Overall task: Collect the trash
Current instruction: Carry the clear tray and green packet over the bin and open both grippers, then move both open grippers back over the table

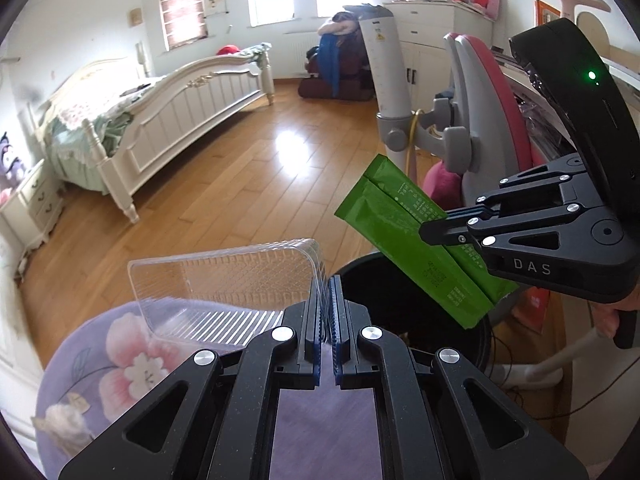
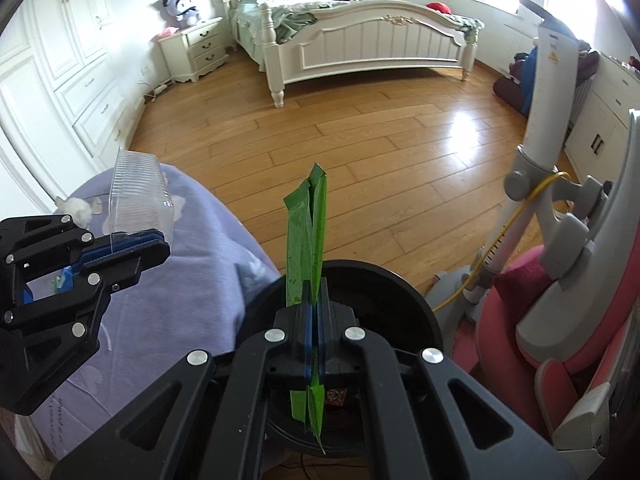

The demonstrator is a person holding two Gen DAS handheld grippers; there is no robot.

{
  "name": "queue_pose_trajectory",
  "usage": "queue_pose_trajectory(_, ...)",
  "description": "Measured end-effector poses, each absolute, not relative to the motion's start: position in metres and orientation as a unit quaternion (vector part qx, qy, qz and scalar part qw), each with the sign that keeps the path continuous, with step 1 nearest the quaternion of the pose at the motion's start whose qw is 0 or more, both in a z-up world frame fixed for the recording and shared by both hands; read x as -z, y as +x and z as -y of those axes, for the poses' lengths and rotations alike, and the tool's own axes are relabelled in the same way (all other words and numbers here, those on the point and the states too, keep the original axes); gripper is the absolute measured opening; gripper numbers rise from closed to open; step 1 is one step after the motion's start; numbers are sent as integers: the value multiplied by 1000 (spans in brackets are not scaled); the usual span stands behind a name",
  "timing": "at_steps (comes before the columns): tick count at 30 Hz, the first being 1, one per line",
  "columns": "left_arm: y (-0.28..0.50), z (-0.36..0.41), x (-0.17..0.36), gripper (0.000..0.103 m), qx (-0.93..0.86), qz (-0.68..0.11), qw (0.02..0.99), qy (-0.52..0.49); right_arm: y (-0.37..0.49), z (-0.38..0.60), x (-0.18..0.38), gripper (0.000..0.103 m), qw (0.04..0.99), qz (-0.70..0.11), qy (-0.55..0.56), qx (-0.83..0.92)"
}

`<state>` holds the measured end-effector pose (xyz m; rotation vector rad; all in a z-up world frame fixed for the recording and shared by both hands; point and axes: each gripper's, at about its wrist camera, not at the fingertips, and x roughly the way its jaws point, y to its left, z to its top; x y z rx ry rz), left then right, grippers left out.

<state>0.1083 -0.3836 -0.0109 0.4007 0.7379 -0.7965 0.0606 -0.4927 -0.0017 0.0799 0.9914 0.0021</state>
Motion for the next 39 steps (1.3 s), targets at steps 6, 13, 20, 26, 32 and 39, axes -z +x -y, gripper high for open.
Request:
queue_pose_trajectory(6,117,421,29,6,386,-379,818,197,55,520,18,2,870,-491,49,20)
queue_pose_trajectory(13,109,443,38,62,378,-364,826,207,58,539,35,7,854,-515,66,39)
queue_pose_trajectory(20,114,439,37,71,374,-367,830,191,53,541,32,70,860,-503,56,67)
queue_pose_trajectory(26,113,422,31,71,362,-363,838,187,53,540,23,70,863,-496,63,71)
queue_pose_trajectory(32,112,372,19,71,331,-360,854,178,58,512,13,70,869,-490,51,44)
queue_pose_trajectory(39,120,253,9,71,248,-369,880,169,74,429,14,70,869,-493,10,-37)
